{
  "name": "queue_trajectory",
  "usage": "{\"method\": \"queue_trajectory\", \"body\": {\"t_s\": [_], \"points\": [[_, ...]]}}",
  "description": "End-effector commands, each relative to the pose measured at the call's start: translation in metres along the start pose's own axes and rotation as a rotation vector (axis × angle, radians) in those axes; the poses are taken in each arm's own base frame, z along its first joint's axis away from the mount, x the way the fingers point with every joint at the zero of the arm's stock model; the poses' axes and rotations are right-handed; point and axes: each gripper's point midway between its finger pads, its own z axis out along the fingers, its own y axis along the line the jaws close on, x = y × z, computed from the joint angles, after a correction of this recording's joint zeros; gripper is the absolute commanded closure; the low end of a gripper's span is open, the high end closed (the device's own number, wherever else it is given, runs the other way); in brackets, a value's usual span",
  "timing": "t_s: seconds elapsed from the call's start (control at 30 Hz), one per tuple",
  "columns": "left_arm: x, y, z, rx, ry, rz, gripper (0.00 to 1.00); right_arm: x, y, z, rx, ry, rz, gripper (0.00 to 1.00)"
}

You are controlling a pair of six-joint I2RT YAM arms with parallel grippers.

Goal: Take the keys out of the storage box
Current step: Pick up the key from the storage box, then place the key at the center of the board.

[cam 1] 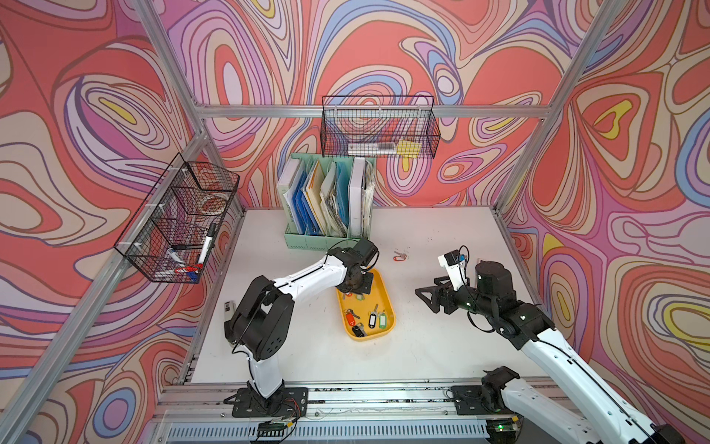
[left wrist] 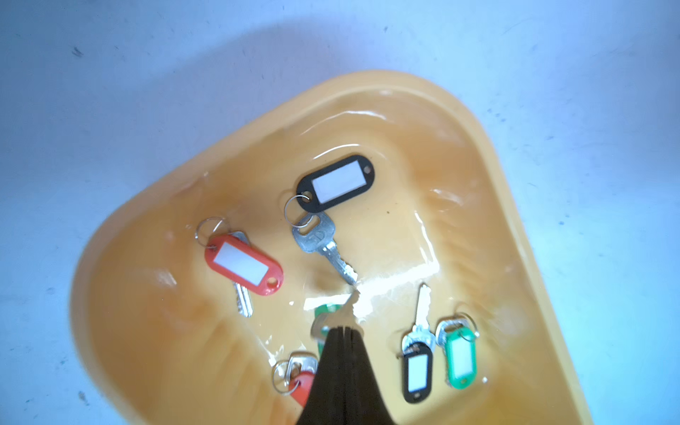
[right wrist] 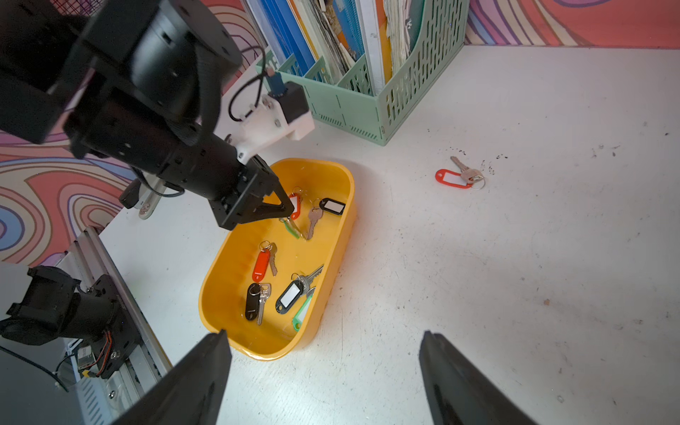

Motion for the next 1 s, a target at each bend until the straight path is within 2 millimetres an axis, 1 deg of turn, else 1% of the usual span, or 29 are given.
{"method": "queue_trajectory", "body": {"t_s": [0.0, 0.13, 0.23, 0.27, 0.37, 0.5, 0.6, 0.8, 0.97], "points": [[0.002, -0.009, -0.032, 0.024, -0.027, 0.046, 1.0, -0.014, 0.007, -0.007, -0.018, -0.048, -0.031, 0.15], [-0.013, -0.027, -0.063, 0.069, -0.082, 0.087, 1.0, -0.02, 0.01, -0.014, -0.018, -0.081, -0.041, 0.15], [-0.028, -0.048, -0.078, 0.124, -0.126, 0.121, 1.0, -0.027, 0.013, -0.02, -0.022, -0.111, -0.045, 0.15], [-0.035, -0.056, -0.082, 0.143, -0.14, 0.13, 1.0, -0.028, 0.013, -0.021, -0.024, -0.119, -0.045, 0.15], [-0.049, -0.074, -0.081, 0.185, -0.149, 0.151, 1.0, -0.031, 0.014, -0.024, -0.018, -0.129, -0.044, 0.15], [-0.065, -0.096, -0.065, 0.236, -0.143, 0.169, 1.0, -0.032, 0.013, -0.027, -0.007, -0.129, -0.042, 0.15], [-0.073, -0.105, -0.044, 0.25, -0.124, 0.17, 1.0, -0.031, 0.011, -0.028, 0.006, -0.132, -0.042, 0.15], [-0.085, -0.111, 0.0, 0.227, -0.104, 0.175, 1.0, -0.029, 0.008, -0.028, 0.023, -0.132, -0.036, 0.15], [-0.094, -0.113, 0.032, 0.203, -0.102, 0.18, 1.0, -0.025, 0.006, -0.028, 0.035, -0.121, -0.029, 0.15]]}}
